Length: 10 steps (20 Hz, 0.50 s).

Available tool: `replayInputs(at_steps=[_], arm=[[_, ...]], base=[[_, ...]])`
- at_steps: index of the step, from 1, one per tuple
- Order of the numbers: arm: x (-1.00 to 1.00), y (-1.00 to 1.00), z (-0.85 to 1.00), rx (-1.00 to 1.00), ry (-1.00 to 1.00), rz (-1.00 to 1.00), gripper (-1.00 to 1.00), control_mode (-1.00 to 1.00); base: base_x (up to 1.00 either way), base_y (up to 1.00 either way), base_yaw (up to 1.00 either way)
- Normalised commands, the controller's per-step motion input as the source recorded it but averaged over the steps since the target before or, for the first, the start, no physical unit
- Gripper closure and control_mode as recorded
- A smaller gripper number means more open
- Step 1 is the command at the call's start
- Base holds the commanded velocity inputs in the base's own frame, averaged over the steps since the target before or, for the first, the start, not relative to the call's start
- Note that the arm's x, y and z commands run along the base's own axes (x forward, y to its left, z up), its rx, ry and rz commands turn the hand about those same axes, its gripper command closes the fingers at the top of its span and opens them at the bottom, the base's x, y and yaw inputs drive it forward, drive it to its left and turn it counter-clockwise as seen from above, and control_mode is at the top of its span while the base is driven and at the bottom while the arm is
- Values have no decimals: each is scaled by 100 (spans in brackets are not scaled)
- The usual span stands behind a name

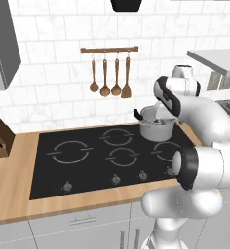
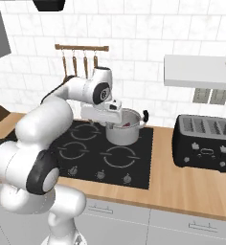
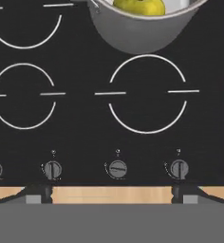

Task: Put the potato and cucumber in the pot. Retrieve the spatula and lightly stir the vegetables in the pot.

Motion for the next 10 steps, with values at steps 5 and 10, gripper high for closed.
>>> replayInputs(at_steps=[5, 10], arm=[[-91, 11, 16, 0, 0, 0, -100, -100], [-84, 17, 15, 0, 0, 0, -100, -100]], base=[[0, 0, 0], [0, 0, 0]])
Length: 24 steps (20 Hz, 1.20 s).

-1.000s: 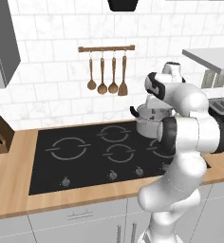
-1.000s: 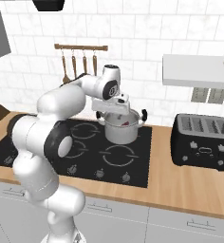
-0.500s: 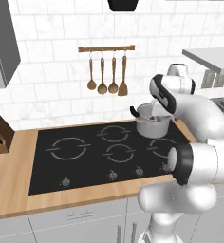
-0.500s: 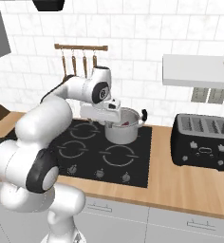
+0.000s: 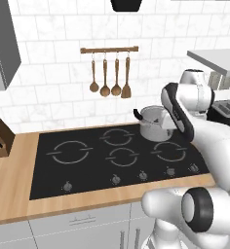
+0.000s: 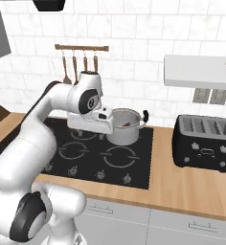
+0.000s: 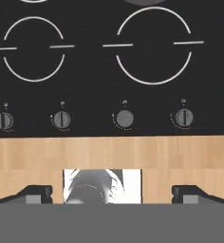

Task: Put the potato and cucumber in the pot. Retrieve the spatula and lightly stir the vegetables in the pot.

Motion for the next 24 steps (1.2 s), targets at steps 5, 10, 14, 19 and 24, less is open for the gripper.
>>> replayInputs(at_steps=[5, 10, 14, 19, 24], arm=[[-67, 49, 0, 0, -1, 0, -100, -100], [-16, 42, 0, 0, -28, 0, -100, -100], [0, 23, 0, 0, -47, 0, -100, -100], [-9, 3, 2, 0, -47, 0, -100, -100], [-18, 17, 0, 0, -36, 0, -100, -100]], base=[[0, 0, 0], [0, 0, 0], [0, 0, 0], [0, 0, 0], [0, 0, 0]])
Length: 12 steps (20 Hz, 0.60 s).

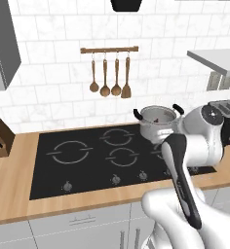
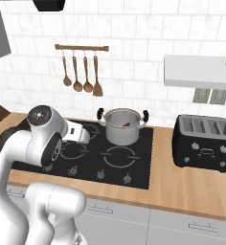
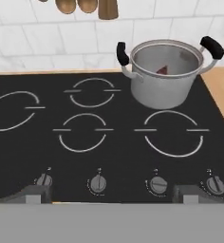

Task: Put the potato and cucumber in the pot. Retrieve the spatula and lightly stir the vegetables in the pot.

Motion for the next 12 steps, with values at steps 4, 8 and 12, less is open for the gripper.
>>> replayInputs(at_steps=[4, 8, 12], arm=[[0, 0, 0, 0, 0, 0, -100, 100], [0, 0, 0, 0, 0, 0, -100, 100], [0, 0, 0, 0, 0, 0, -100, 100]], base=[[-56, 83, 0], [-54, 98, -3], [-39, 100, -8]])
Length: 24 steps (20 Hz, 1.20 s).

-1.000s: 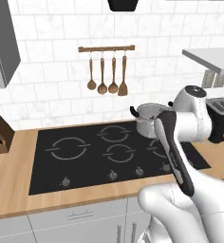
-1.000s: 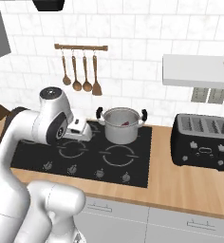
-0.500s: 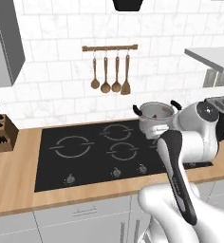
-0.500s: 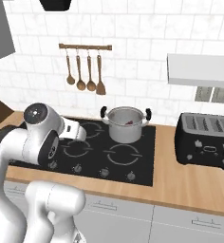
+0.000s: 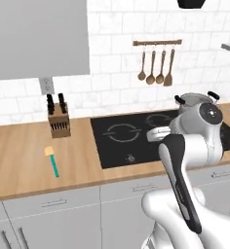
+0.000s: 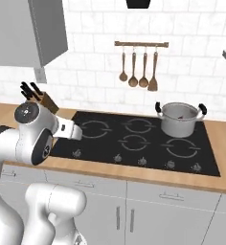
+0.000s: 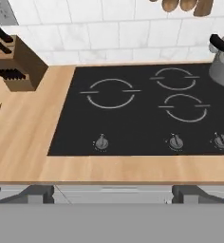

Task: Put the potato and cucumber in the pot. Retrieve the spatula and lightly stir the vegetables in the pot.

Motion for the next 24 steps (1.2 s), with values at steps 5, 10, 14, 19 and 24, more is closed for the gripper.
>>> replayInputs(at_steps=[5, 10, 14, 19, 24], arm=[[0, 0, 0, 0, 0, 0, -100, 100], [0, 0, 0, 0, 0, 0, -100, 100], [0, 0, 0, 0, 0, 0, -100, 100], [0, 0, 0, 0, 0, 0, -100, 100], [0, 0, 0, 0, 0, 0, -100, 100]], base=[[-12, 100, -7], [0, 99, -3], [20, 49, 0], [52, 8, 1], [12, 0, 6]])
